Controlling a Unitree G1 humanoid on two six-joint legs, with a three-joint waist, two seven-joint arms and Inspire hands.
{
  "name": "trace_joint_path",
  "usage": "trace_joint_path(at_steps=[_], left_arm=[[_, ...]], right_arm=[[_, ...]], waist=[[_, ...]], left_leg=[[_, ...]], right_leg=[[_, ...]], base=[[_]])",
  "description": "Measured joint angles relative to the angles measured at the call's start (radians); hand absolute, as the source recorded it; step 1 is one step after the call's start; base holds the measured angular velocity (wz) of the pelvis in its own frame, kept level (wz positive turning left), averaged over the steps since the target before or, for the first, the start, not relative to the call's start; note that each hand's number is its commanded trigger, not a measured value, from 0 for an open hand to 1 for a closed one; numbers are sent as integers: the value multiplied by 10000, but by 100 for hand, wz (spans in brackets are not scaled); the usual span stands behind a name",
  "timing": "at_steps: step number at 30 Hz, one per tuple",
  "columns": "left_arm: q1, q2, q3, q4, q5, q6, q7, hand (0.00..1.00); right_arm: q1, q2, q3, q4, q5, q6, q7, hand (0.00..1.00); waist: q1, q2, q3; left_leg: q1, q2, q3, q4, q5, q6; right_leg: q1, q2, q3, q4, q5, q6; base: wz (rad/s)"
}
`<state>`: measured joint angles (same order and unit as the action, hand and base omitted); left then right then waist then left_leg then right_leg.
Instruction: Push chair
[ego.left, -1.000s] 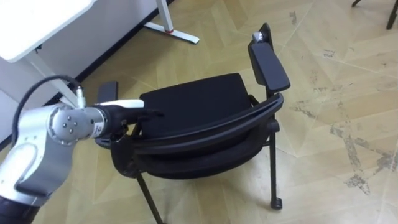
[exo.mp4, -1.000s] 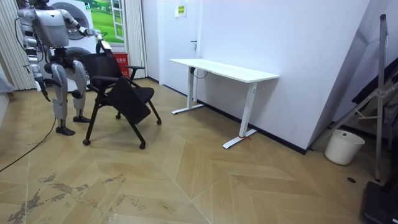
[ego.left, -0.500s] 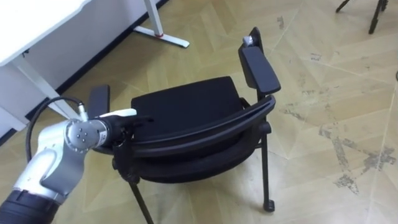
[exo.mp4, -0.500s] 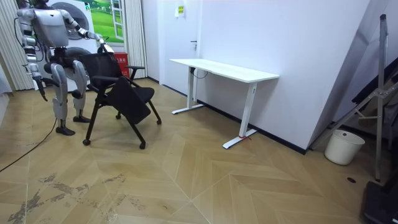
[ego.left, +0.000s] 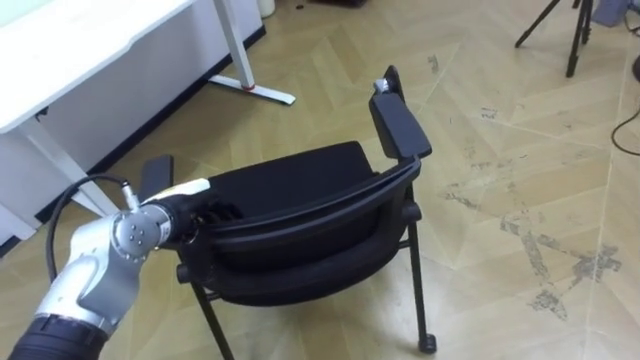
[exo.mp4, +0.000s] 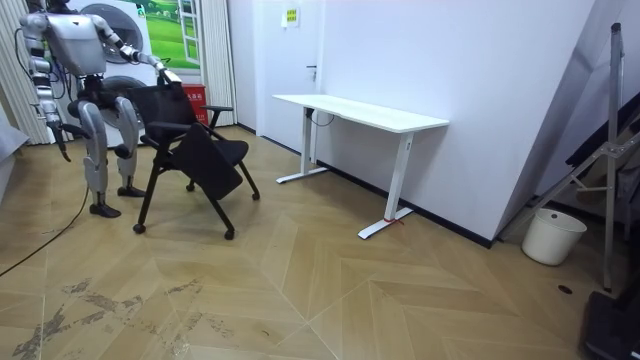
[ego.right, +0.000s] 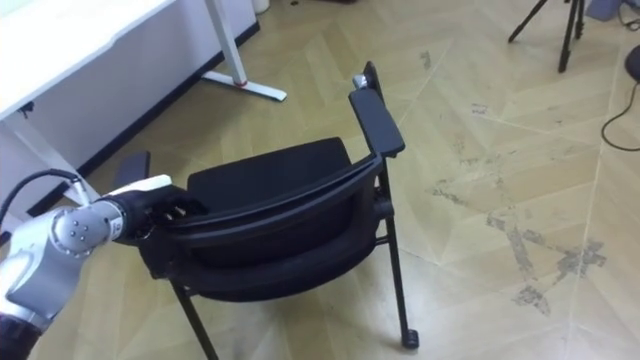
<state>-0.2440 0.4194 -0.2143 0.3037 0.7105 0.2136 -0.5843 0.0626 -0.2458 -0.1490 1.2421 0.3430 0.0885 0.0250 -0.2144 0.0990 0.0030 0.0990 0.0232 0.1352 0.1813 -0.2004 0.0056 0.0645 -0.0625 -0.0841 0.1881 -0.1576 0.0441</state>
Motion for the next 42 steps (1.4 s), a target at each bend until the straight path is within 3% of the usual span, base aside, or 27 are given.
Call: trace_joint_path(at_steps=[4, 14, 22, 25, 32, 36, 42], left_arm=[[185, -44, -86, -41, 160, -245, 778, 100], [166, -142, -90, -402, 206, -248, 1781, 100], [114, -147, -86, -343, 149, -236, 2363, 100], [81, -114, -83, -91, 152, -220, 2532, 100], [90, 98, -70, 183, -15, -25, 2797, 100], [90, 426, -59, 371, -261, -1, 3069, 100], [86, 569, -58, 368, -328, -84, 3337, 100]], right_arm=[[0, 0, 0, -2, -2, 2, -2, 0], [56, 10, -6, -234, 17, 3, 4, 0], [156, 75, -43, -393, 202, -6, -8, 0], [177, 75, -593, -231, 245, 0, -177, 0], [378, 6, -2393, -514, -198, -26, -1615, 0], [594, -66, -2663, -2165, -1294, -59, -2926, 0], [588, -393, -2656, -5436, -2467, -155, -4430, 0]], waist=[[7, -21, 13], [-42, -157, 57], [-218, -109, 39], [-355, -30, 28], [-937, 42, 50], [-1082, 22, 67], [-975, 41, 29]], left_leg=[[-11, 0, -3, 7, 2, 3], [-172, -6, 24, -63, 3, 5], [-95, -11, 149, -152, 1, 2], [-25, -15, 289, -171, -8, -9], [-8, -38, 587, -142, -10, -11], [-41, -102, 849, -125, -37, 37], [-227, -199, 1320, 44, -245, 247]], right_leg=[[-4, -1, -1, -1, 3, 5], [-146, 12, 28, -30, 15, 2], [-145, 31, 202, -186, 11, 7], [-143, 32, 355, -185, 1, 24], [-260, 2, 557, 21, -36, 55], [-651, -37, 886, 411, -175, 118], [-1111, -71, 1398, 909, -223, 268]], base=[[0], [0], [-3], [-13], [-6], [-19], [-23]])
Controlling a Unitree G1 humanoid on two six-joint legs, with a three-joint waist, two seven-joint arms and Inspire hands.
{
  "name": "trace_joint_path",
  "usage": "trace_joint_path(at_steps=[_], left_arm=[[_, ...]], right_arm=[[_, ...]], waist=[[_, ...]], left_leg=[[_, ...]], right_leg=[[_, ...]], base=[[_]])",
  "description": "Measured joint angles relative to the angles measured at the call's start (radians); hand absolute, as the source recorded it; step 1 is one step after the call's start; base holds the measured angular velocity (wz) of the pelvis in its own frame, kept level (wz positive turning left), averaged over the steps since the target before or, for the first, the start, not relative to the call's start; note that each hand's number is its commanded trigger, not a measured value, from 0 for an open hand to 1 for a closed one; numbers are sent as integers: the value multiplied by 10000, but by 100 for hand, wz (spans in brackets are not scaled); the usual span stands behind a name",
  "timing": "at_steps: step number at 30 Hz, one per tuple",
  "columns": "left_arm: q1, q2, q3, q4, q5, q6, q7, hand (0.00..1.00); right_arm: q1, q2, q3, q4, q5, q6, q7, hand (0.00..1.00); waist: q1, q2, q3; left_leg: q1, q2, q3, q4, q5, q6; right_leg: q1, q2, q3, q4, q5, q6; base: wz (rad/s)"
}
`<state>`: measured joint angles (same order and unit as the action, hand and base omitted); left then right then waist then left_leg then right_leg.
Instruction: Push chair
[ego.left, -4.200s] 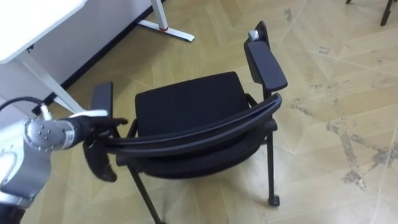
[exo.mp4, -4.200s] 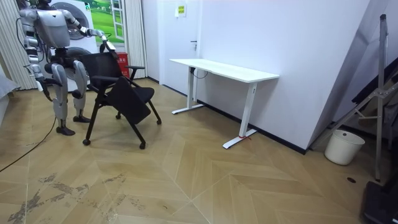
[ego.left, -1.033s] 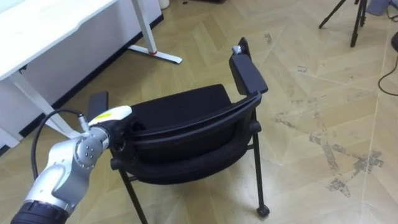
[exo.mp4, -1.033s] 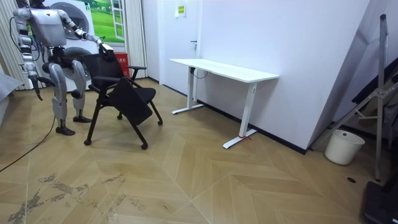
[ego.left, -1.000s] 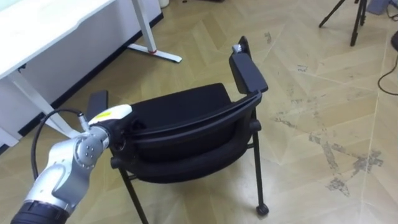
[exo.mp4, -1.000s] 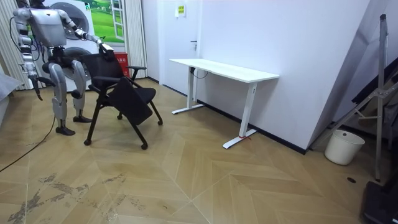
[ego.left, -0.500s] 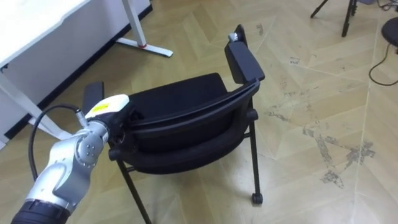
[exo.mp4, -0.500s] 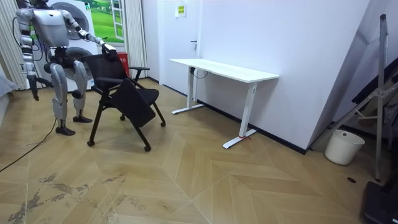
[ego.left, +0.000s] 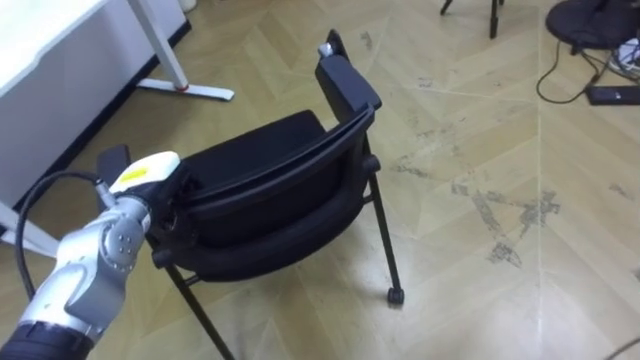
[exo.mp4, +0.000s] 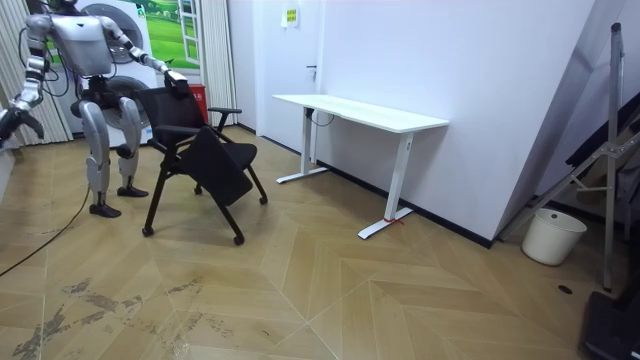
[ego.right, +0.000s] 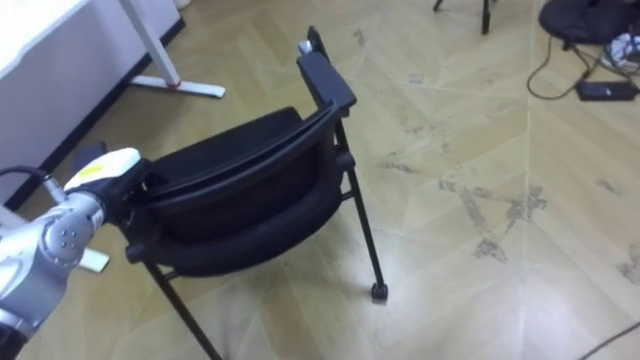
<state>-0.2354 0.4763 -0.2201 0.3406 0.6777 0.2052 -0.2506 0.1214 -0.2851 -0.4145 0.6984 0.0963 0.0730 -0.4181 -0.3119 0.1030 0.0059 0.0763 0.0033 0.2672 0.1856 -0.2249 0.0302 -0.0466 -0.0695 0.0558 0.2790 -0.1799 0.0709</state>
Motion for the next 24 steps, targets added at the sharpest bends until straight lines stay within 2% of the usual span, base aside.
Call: trace_joint_path(at_steps=[2, 3, 5, 7, 9, 13, 17, 20, 21, 24], left_arm=[[-7, 28, 29, -15, 27, -32, 6, 100], [-36, 29, 58, -38, 24, -33, 15, 100], [-38, 45, 73, -63, 68, -56, 64, 100], [-38, 55, 110, -61, 113, -129, 102, 100], [-37, 82, 116, -59, 117, -258, 161, 100], [-41, 80, 116, -130, 115, -351, 137, 100], [-46, 80, 117, -107, 108, -371, 231, 100], [-104, 88, 122, -107, 124, -408, 269, 100], [-124, 99, 122, -107, 120, -433, 325, 100], [-191, 111, 122, -107, 95, -606, 422, 100]], right_arm=[[14, -2, -23, -1271, -700, 21, -327, 0], [12, -5, -27, -2007, -955, -10, -497, 0], [20, -16, -33, -2915, -1028, -67, -688, 0], [18, -73, -32, -3936, -1418, -81, -862, 0], [16, -227, -18, -4935, -2357, -115, -922, 0], [-86, -469, 15, -6259, -3036, -105, -806, 0], [-840, -839, 493, -6860, -3836, -65, -430, 0], [-1245, -886, 812, -7098, -4131, -48, -134, 0], [-1401, -981, 1020, -7125, -4217, -41, -31, 0], [-1750, -1333, 1507, -7144, -4419, 150, 405, 0]], waist=[[-1, -10, -1], [-38, -1, -35], [-33, -103, -55], [12, -114, -56], [73, -110, -56], [161, -114, -55], [202, -174, -14], [322, -262, 46], [371, -318, 83], [494, -424, 122]], left_leg=[[-61, -13, 54, 23, -25, 33], [-108, -10, 57, 50, -31, 42], [-106, 1, 53, 50, -30, 42], [-103, -2, 60, 38, -30, 42], [-104, -4, 84, 36, -38, 30], [-132, 3, 95, 77, -40, 28], [-106, 14, 142, 123, -40, 27], [-108, 19, 175, 129, -40, 27], [-104, 17, 186, 130, -40, 27], [-119, 19, 192, 137, -40, 27]], right_leg=[[-59, -6, 63, -21, 43, 40], [-72, -7, 63, -63, 76, 48], [-77, -6, 47, -44, 79, 44], [-79, 0, 62, -66, 82, 42], [-80, 1, 73, -68, 80, 44], [-132, -1, 88, -41, 79, 46], [-230, -2, 87, 123, 78, 45], [-252, 2, 87, 156, 79, 43], [-253, 2, 87, 168, 79, 43], [-257, 2, 89, 162, 82, 38]], base=[[-13], [0], [0], [0], [0], [0], [-3], [-2], [0], [0]])
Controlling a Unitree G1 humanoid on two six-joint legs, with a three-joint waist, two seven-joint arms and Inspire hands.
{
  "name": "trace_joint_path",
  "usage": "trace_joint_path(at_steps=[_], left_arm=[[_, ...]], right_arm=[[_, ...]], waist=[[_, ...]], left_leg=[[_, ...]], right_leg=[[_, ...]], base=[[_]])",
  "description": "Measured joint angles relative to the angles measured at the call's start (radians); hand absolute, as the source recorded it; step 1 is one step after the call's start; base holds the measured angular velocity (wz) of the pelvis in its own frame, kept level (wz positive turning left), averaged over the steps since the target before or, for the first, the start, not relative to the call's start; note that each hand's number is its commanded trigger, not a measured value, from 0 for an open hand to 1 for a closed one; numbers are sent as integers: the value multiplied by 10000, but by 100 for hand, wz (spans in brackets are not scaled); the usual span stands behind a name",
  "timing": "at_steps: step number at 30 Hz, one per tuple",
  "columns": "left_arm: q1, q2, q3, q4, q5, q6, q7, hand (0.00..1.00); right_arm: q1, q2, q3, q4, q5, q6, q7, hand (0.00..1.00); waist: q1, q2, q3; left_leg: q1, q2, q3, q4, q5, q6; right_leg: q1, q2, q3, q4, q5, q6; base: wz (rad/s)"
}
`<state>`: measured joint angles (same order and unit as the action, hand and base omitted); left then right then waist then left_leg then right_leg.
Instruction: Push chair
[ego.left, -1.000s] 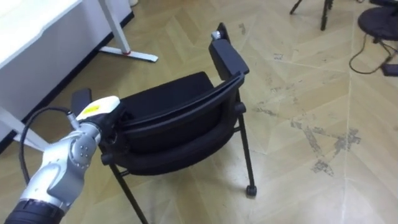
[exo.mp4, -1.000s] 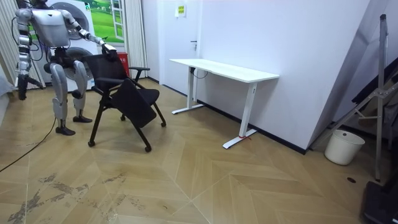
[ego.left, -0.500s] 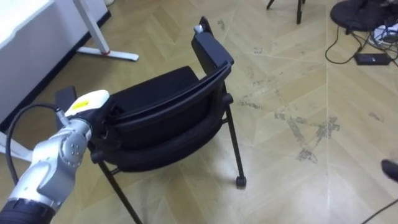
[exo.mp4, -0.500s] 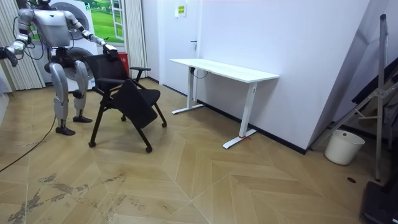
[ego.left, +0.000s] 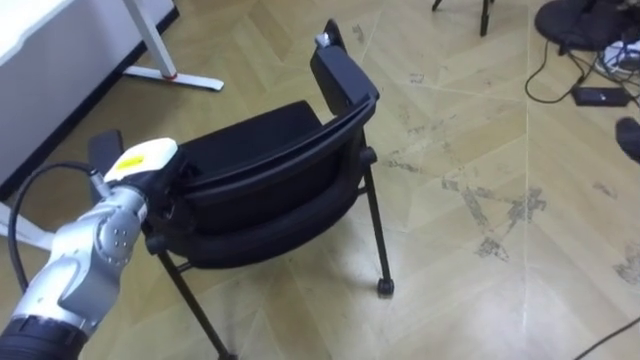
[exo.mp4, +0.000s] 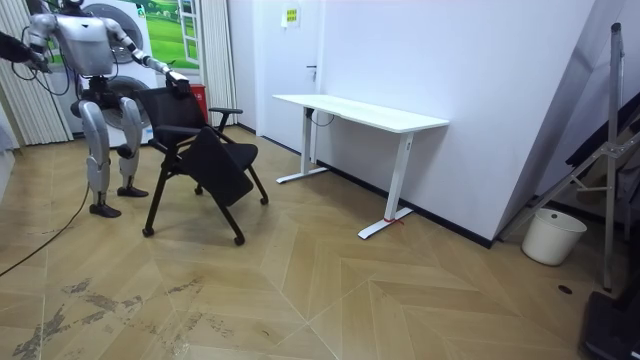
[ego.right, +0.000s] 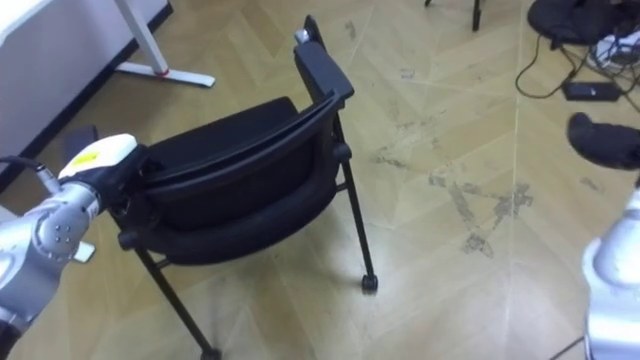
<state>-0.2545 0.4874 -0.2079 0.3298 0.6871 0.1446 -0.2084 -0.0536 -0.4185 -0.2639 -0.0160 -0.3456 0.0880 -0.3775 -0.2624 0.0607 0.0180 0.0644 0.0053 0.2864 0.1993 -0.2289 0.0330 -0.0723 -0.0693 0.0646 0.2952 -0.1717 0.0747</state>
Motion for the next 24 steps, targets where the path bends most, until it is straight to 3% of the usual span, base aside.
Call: trace_joint_path(at_steps=[5, 8, 9, 13, 22, 24], left_arm=[[-147, 83, -5, 31, 10, -506, -32, 100], [-220, 287, -138, 86, -75, -702, 63, 100], [-295, 349, -204, 112, -73, -763, 60, 100], [-464, 360, -406, 255, -65, -893, 87, 100], [-777, 344, -711, 376, 46, -1150, 83, 100], [-838, 271, -714, 394, 91, -1234, 44, 100]], right_arm=[[-273, -598, 620, -536, -753, 3, 867, 0], [-819, -884, 1398, -535, -1214, 3, 1401, 0], [-909, -933, 1622, -593, -1454, 3, 1667, 0], [-914, -980, 1992, -954, -1762, -19, 2631, 0], [-1259, -978, 3109, -966, -1922, -26, 4395, 0], [-1449, -979, 3216, -967, -2144, -44, 4797, 0]], waist=[[282, -95, 32], [326, -279, 67], [379, -390, 42], [568, -643, -35], [828, -686, -40], [1033, -700, -31]], left_leg=[[-35, 7, 34, -3, 0, 0], [-45, 14, 41, 7, 1, 0], [-58, 31, 38, 27, 1, -1], [-6, 76, -15, 48, -6, -13], [-73, 141, -153, 66, -8, -21], [-43, 149, -155, 65, -8, -22]], right_leg=[[-95, -1, 8, 65, -1, 1], [-134, 0, -10, 152, -3, 1], [-130, 8, -27, 145, -2, 0], [51, 21, -130, -46, 37, -50], [47, 29, -446, -62, 91, -72], [53, 41, -448, -68, 93, -75]], base=[[-2], [-2], [4], [5], [3], [-2]])
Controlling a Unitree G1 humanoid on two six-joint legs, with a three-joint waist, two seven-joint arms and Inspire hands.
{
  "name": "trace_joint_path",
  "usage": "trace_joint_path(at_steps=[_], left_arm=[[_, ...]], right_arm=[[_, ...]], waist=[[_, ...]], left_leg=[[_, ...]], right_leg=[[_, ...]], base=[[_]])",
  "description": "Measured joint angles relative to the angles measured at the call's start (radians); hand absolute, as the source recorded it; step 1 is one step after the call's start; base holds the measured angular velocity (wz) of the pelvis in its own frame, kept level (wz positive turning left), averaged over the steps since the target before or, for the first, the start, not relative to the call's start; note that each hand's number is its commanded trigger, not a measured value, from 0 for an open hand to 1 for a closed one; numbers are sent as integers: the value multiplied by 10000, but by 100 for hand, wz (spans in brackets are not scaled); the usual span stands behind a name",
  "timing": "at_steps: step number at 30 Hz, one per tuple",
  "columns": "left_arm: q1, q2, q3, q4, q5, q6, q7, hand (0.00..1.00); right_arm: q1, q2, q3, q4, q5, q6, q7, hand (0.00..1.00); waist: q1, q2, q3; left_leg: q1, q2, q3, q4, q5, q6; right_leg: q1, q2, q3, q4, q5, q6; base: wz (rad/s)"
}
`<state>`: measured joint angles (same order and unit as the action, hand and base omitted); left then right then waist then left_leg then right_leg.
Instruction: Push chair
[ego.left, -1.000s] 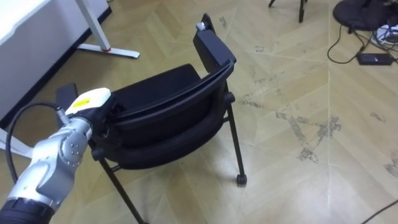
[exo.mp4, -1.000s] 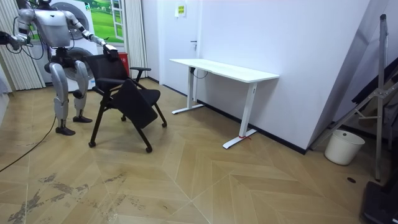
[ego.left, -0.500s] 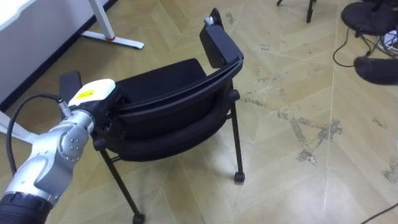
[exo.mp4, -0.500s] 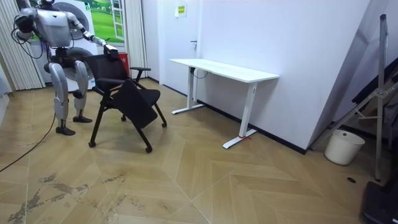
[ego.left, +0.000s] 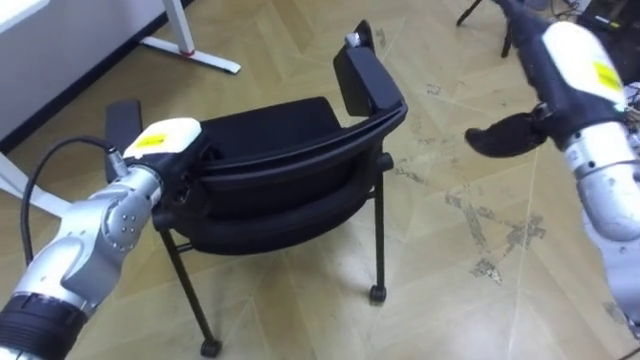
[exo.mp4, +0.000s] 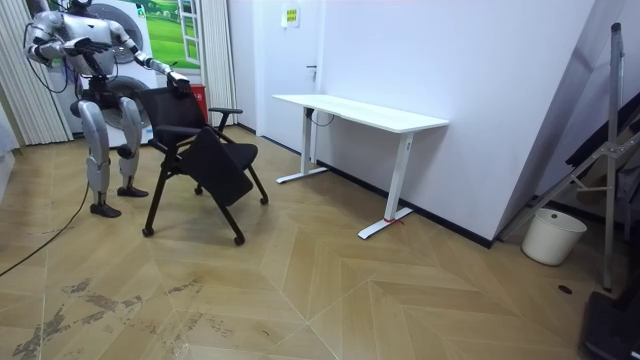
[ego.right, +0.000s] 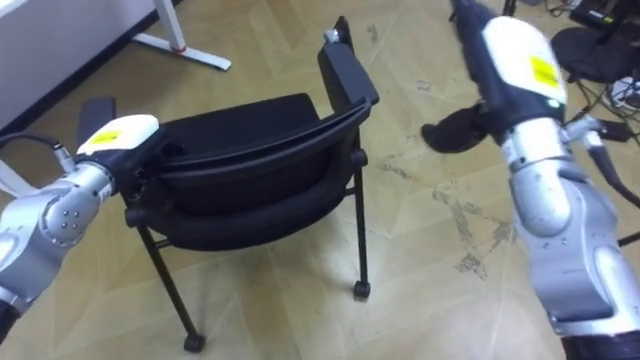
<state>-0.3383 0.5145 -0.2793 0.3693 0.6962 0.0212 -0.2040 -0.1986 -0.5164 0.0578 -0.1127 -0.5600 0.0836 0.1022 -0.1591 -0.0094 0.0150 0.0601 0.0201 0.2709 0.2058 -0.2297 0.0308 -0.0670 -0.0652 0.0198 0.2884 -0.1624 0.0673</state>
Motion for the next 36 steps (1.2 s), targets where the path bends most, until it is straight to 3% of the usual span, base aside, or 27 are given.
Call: trace_joint_path(at_steps=[4, 11, 21, 36], left_arm=[[-145, -205, 0, 57, 143, -198, -42, 100], [-335, -212, -110, 55, 139, -642, -92, 100], [-671, -242, -508, -84, 148, -932, -159, 100], [-970, -344, -831, -97, 242, -1112, -128, 100]], right_arm=[[-73, 0, 64, 2, -347, -8, 629, 0], [-371, 1, 829, -13, -432, -244, 1504, 0], [-375, -5, 1340, 10, -490, -414, 2661, 0], [-380, 68, 2122, 439, -467, -426, 2915, 0]], waist=[[256, -40, 40], [402, -59, 58], [610, -132, 91], [968, -266, 101]], left_leg=[[13, 12, -27, 0, 0, 0], [-135, 45, -305, 29, 2, -4], [-282, 38, -813, 5, 6, -11], [-358, 38, -1086, 0, 22, -37]], right_leg=[[131, 8, -37, -214, 28, -44], [256, 7, -321, -496, 65, -84], [326, -12, -770, -616, 69, -91], [354, -17, -1101, -684, 73, -96]], base=[[1], [11], [11], [3]])
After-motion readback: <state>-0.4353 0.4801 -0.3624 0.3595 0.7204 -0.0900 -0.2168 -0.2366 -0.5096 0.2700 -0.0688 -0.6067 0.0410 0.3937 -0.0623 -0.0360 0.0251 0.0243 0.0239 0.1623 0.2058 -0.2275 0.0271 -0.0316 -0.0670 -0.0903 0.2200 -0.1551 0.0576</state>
